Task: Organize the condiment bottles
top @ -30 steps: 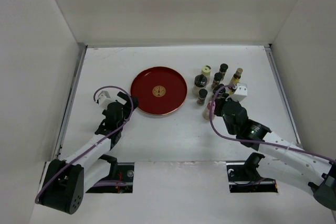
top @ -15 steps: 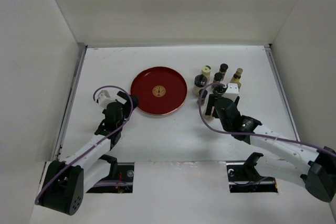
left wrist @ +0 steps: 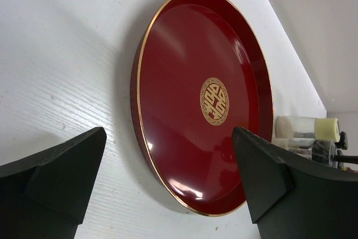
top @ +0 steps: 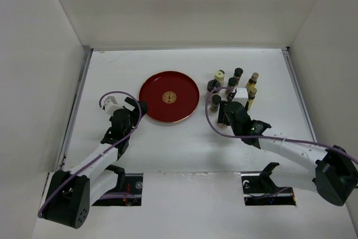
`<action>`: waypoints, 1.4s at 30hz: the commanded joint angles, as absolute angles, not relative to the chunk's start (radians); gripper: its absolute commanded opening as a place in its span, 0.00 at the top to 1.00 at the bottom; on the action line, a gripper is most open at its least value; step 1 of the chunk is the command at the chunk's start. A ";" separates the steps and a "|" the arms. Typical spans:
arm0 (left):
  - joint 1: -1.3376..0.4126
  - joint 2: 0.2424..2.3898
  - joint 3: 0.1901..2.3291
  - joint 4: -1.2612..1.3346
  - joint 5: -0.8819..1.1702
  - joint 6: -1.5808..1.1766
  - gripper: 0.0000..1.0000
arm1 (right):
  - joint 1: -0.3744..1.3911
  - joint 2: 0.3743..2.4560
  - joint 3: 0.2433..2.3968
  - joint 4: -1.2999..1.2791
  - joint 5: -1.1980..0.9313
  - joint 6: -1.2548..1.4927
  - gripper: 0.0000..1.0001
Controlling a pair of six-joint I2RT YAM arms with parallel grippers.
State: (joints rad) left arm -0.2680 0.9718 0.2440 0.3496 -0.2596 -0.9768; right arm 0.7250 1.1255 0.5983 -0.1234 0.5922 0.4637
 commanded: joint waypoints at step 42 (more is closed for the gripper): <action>-0.211 0.928 0.198 0.397 -0.273 -1.019 0.00 | 0.901 2.289 1.934 0.134 0.390 0.230 0.55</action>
State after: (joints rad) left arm -0.2165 0.9371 0.2024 0.3550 -0.2691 -1.0046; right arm 0.8917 2.2738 1.8488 0.1268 0.3801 0.2535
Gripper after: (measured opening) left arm 0.997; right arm 0.569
